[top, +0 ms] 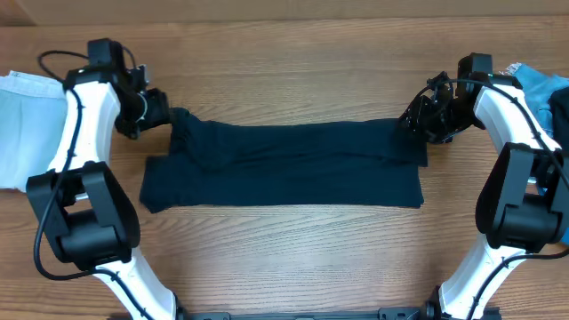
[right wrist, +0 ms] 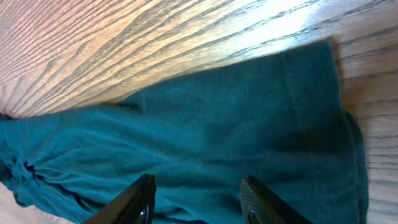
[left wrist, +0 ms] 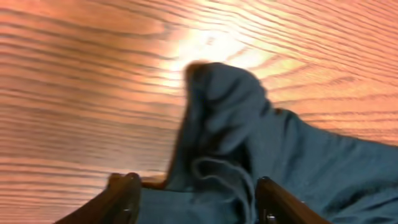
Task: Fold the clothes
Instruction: 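Grasp the folded strip's top left and top right corners with both grippers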
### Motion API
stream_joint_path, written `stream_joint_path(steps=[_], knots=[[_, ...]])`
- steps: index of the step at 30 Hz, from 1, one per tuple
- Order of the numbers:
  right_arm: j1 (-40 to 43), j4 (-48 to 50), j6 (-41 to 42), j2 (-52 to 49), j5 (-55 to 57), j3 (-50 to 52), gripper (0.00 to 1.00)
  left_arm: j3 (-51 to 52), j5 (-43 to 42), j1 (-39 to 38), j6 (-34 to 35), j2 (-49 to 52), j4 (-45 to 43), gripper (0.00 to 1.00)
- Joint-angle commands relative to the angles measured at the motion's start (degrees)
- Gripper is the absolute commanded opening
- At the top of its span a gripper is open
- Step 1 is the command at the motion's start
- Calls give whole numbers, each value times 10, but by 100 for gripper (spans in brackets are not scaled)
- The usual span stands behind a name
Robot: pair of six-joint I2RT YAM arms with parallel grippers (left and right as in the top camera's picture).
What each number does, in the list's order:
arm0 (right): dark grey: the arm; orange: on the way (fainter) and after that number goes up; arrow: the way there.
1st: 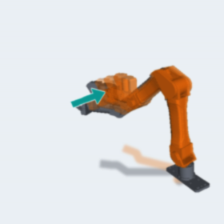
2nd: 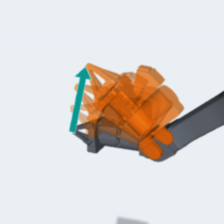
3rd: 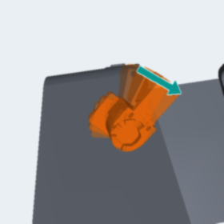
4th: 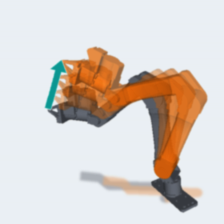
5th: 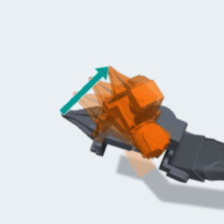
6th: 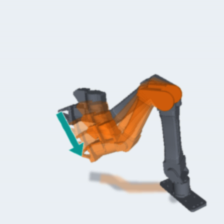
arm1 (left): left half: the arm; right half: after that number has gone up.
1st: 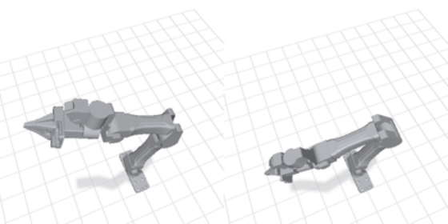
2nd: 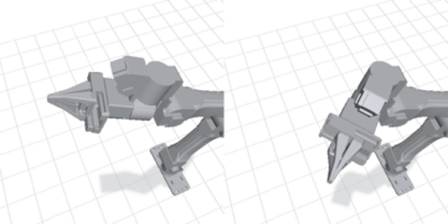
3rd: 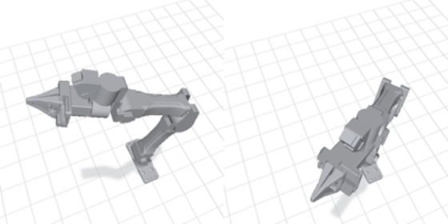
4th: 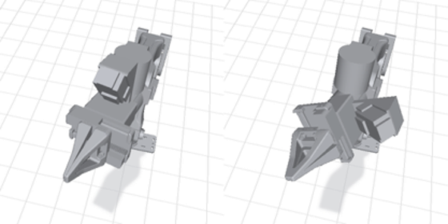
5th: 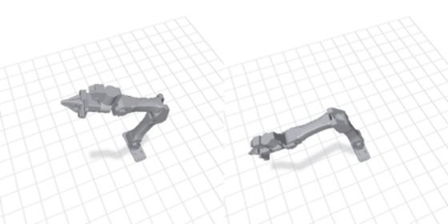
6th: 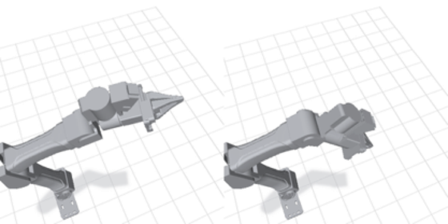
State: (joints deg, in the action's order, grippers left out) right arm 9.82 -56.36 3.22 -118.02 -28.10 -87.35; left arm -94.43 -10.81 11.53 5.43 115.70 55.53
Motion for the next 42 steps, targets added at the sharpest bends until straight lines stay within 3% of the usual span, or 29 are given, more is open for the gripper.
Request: stream_joint_path(steps=[1,6,13,19,23,30,37,42], knots=[[3,3,3,22,2,-4,48,16,3,-16,6,10,-4,64],[3,3,3,22,2,-4,48,58,-50,-20,10,32,-52,55],[3,3,17,22,30,-3,47,81,-60,-23,24,51,-110,54],[3,-1,18,22,37,-3,47,81,-66,-34,25,78,-139,30],[3,-3,24,22,50,-3,48,81,-39,-33,24,86,-142,4],[3,-4,30,22,71,6,49,80,-24,-13,68,85,-169,4],[3,42,30,22,70,47,53,80,-79,20,79,85,-183,5],[5,30,-20,24,-35,47,55,80,-121,36,78,85,-190,9]])
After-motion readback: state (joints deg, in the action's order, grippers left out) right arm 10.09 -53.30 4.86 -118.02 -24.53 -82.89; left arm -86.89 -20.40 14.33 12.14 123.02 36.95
